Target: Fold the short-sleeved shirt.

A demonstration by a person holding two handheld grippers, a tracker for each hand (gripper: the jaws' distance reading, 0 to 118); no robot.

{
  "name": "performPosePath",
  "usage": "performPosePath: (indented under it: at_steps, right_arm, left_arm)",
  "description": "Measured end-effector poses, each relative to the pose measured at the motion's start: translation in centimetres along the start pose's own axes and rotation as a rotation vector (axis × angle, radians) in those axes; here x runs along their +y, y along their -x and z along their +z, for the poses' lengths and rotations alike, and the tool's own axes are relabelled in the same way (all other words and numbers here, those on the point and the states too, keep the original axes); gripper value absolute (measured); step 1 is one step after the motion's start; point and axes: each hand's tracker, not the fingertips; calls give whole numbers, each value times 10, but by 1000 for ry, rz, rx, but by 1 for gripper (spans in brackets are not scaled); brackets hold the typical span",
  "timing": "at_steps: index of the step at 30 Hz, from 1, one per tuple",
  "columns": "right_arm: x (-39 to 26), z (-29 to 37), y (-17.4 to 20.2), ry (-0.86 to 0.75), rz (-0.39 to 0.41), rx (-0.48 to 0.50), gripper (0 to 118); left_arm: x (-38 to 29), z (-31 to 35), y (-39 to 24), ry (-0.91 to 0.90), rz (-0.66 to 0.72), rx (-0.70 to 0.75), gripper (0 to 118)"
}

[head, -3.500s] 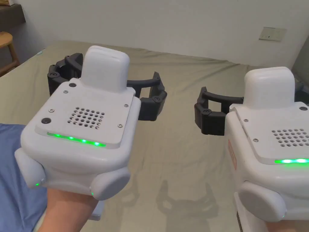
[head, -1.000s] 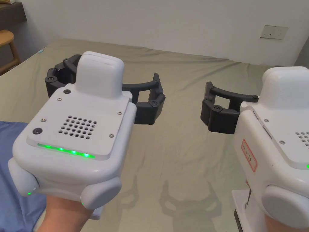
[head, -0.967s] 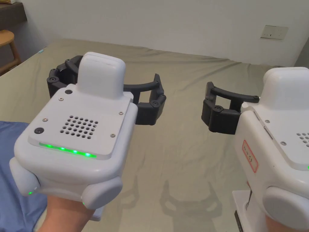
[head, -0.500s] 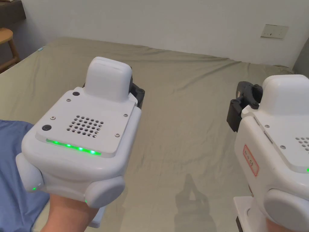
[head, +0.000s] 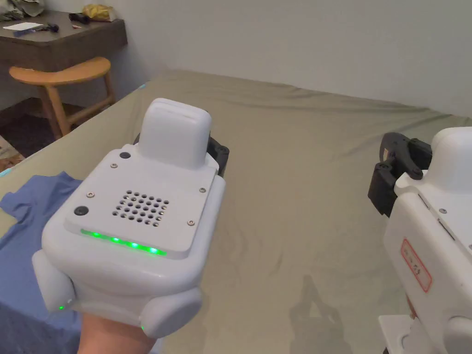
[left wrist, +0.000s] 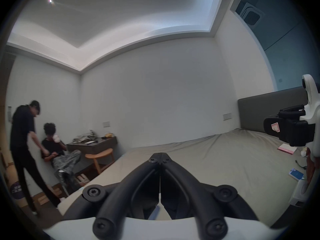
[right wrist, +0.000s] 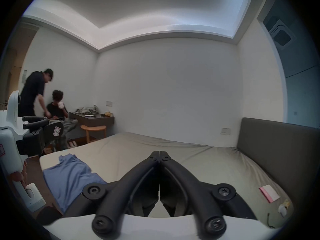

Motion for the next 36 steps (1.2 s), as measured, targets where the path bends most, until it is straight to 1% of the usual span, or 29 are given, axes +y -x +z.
performPosePath:
  at_steps: [1, 3, 8, 11, 17, 19, 23, 28, 32, 34, 36]
  right_arm:
    - [0, -4, 10, -2, 1, 33, 1]
    - [0, -11, 32, -7, 3, 107, 1]
    - [-1, -23, 87, -20, 44, 273, 1]
    - [0, -26, 114, -26, 37, 358, 1]
    - [3, -31, 156, -35, 42, 474, 1]
    - [6, -31, 167, -32, 44, 505, 1]
    - [9, -31, 183, -25, 64, 540, 1]
    - [8, -35, 184, -6, 86, 544, 1]
    - [4, -42, 179, 26, 103, 518, 1]
    - [0, -46, 176, 46, 113, 505, 1]
    - [-6, -52, 174, 73, 134, 490, 1]
  left_arm:
    - [-1, 4, 9, 1, -11, 61, 0]
    - [-3, 13, 26, 3, -24, 113, 0]
    - [-9, 35, 70, 34, -22, 260, 0]
    - [-15, 50, 92, 47, -30, 347, 0]
    - [-25, 76, 125, 80, -26, 474, 0]
    - [-28, 80, 132, 90, -25, 495, 0]
    - [-32, 80, 142, 109, -10, 520, 0]
    - [-46, 69, 148, 141, 11, 506, 0]
    - [-71, 42, 160, 270, 79, 412, 0]
    - [-94, 23, 167, 342, 115, 375, 0]
    - [-126, -4, 174, 450, 148, 326, 0]
